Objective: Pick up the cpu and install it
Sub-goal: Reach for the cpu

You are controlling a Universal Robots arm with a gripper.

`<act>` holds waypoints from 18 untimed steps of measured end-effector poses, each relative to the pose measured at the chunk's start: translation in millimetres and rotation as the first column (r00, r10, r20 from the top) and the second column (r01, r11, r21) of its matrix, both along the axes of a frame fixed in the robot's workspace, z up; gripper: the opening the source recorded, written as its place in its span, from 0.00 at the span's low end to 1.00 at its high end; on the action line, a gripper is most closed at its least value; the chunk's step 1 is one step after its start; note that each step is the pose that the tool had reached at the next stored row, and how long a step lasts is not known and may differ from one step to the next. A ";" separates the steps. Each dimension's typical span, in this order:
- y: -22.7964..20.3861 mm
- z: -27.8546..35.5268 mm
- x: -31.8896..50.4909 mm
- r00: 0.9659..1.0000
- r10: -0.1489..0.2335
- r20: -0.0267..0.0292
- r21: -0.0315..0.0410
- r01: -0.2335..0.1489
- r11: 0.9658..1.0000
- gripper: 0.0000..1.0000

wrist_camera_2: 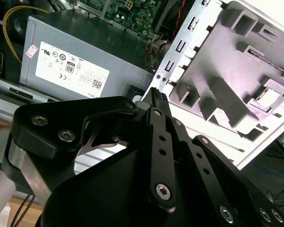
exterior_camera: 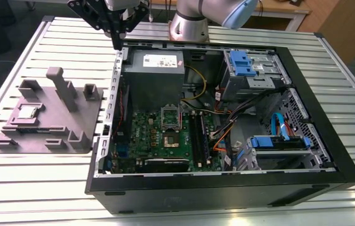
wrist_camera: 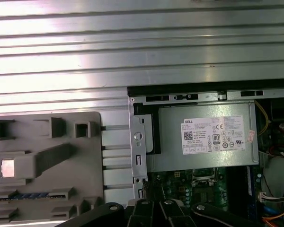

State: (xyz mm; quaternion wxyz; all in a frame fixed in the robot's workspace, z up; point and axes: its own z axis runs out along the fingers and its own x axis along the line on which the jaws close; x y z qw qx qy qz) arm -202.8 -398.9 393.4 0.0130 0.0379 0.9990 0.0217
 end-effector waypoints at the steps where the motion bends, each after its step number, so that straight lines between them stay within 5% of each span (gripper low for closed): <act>1: 0.0 0.0 -0.5 1.000 0.000 0.000 0.000 0.000 1.000 0.10; 18: 0.0 -0.2 -8.3 1.000 0.000 0.000 0.000 0.000 1.000 0.10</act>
